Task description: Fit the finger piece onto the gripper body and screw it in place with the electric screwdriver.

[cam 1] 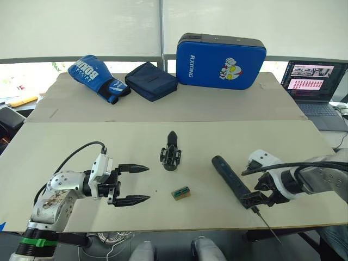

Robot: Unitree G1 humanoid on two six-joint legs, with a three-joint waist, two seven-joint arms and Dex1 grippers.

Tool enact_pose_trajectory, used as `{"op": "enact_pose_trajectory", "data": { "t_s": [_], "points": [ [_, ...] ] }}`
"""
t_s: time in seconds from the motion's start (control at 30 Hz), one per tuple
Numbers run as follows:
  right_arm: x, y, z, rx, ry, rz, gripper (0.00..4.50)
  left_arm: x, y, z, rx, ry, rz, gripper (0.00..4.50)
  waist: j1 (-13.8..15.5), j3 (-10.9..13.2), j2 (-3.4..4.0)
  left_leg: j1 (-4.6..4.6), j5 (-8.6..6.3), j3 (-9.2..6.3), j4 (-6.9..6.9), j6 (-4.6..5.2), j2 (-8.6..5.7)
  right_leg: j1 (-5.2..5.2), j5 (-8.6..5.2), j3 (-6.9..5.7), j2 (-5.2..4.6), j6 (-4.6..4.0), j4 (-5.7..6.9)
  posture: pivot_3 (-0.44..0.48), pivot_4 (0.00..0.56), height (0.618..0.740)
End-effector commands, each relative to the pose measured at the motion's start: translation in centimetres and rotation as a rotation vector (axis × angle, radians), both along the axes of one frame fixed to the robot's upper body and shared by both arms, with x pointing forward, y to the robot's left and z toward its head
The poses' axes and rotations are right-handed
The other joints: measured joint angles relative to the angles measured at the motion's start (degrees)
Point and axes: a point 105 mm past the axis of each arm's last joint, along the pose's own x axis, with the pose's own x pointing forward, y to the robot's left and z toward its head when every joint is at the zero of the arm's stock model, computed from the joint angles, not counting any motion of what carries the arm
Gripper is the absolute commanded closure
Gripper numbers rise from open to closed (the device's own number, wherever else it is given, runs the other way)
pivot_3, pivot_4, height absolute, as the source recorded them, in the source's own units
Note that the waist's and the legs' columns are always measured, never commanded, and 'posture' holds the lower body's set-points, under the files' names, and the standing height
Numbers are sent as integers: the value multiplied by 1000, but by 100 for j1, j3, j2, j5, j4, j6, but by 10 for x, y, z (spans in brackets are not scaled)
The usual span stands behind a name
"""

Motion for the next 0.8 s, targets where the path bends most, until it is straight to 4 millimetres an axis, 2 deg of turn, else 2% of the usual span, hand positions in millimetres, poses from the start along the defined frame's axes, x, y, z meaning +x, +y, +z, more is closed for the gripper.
{"op": "enact_pose_trajectory", "data": {
  "t_s": [0.03, 0.27, 0.43, 0.5, 0.6, 0.77, 0.8],
  "points": [
    [3, 1, -3, -11, 15, -13, 40, -3, -1, 6, -8, -18, -5, 0, 0, 0, -1, 1, 0, 1, 0, 0, 0, 0, 1, 1, 0, -1, 0, 0, 150, 740],
    [12, 7, -10, -42, 23, -12, 40, -9, -4, 3, 15, -20, -34, 0, -12, 0, -1, -1, 0, 1, 0, 0, 0, -3, 1, 1, 1, -1, 1, 0, 150, 740],
    [19, 5, -15, -73, 34, -34, 40, -11, -6, 2, 10, -14, -39, 0, -37, -4, -10, 2, 0, 0, 0, 0, 3, 0, 0, -1, 3, 0, 1, 0, 150, 740],
    [15, 6, -22, -84, 66, -21, 40, -12, -8, 1, 6, -11, -42, 0, -52, -11, -21, 5, 0, 0, 0, 0, 4, 2, 0, -1, 3, 0, 0, 0, 150, 740],
    [8, 8, -27, -91, 102, 7, 845, -13, -9, -1, 5, -11, -44, 0, -53, -18, -33, 9, 0, -1, 0, 0, 5, 7, -1, -2, 3, 1, 0, 0, 150, 740],
    [9, 10, -28, -85, 111, 12, 2573, -12, -9, -1, 3, -16, -36, 0, -49, -19, -36, 9, 0, -3, -1, 0, 5, 7, -2, -4, 3, 3, 0, 0, 150, 740],
    [12, 9, -28, -93, 105, 6, 2595, -12, -9, -2, 4, -15, -34, 0, -49, -19, -36, 9, 0, -4, -1, 0, 6, 7, -2, -5, 4, 3, 0, 0, 150, 740]
  ]
}}
